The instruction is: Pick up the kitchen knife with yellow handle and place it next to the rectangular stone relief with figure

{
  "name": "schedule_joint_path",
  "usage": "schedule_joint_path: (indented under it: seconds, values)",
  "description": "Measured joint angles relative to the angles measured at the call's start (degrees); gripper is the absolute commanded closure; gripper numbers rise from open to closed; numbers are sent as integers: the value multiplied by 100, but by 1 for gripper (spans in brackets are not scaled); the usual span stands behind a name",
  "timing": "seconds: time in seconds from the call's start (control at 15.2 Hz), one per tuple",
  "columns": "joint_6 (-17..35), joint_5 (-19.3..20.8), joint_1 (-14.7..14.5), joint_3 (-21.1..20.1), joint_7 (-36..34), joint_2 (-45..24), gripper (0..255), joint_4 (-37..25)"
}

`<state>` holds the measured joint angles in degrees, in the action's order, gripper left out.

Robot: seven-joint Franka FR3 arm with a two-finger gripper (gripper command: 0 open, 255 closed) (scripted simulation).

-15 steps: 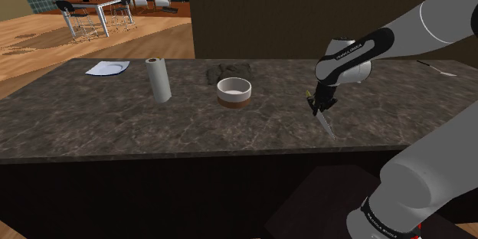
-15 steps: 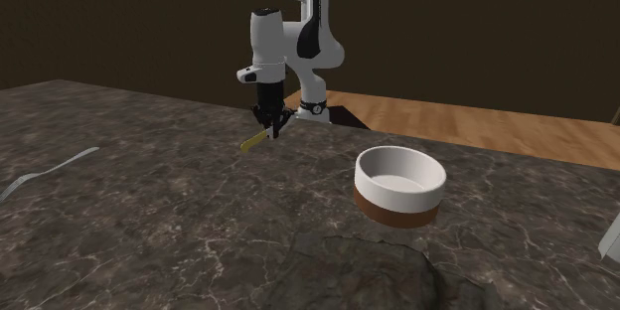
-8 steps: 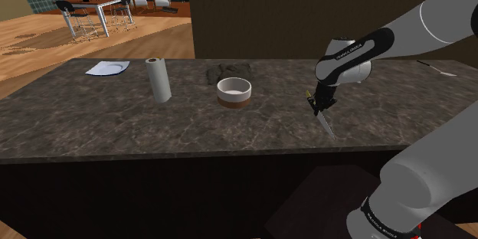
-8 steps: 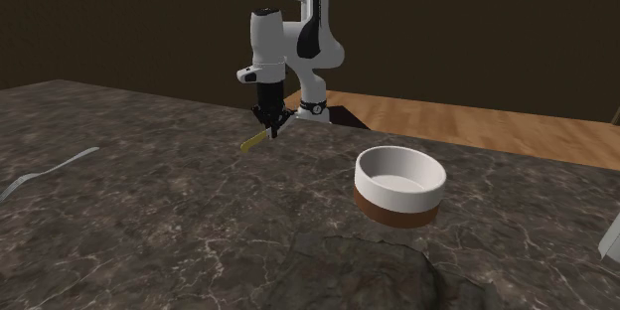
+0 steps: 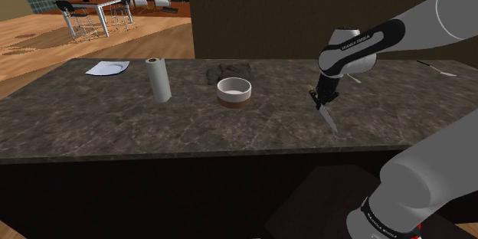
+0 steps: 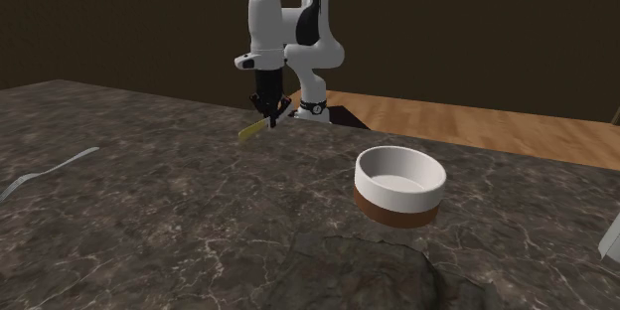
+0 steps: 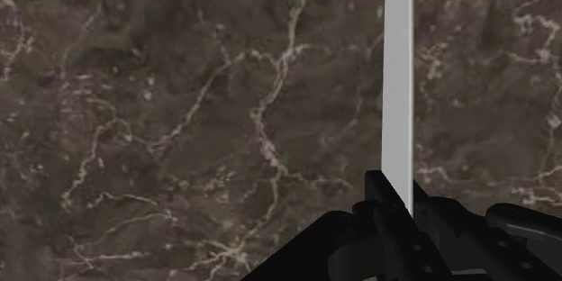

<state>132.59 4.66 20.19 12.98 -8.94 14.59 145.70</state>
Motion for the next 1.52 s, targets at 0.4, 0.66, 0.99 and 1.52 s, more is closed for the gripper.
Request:
schedule_joint_path:
  seconds: [0.4, 0.66, 0.99, 1.52]
  values:
    - [-552, 35, 11, -46, -38, 319, 255, -235]
    - [-883, 40, 6, -83, -66, 470, 255, -415]
    - [-1314, 40, 2, -121, -86, 638, 255, -680]
    - [-1405, -255, -127, -65, 47, -695, 255, -2084]
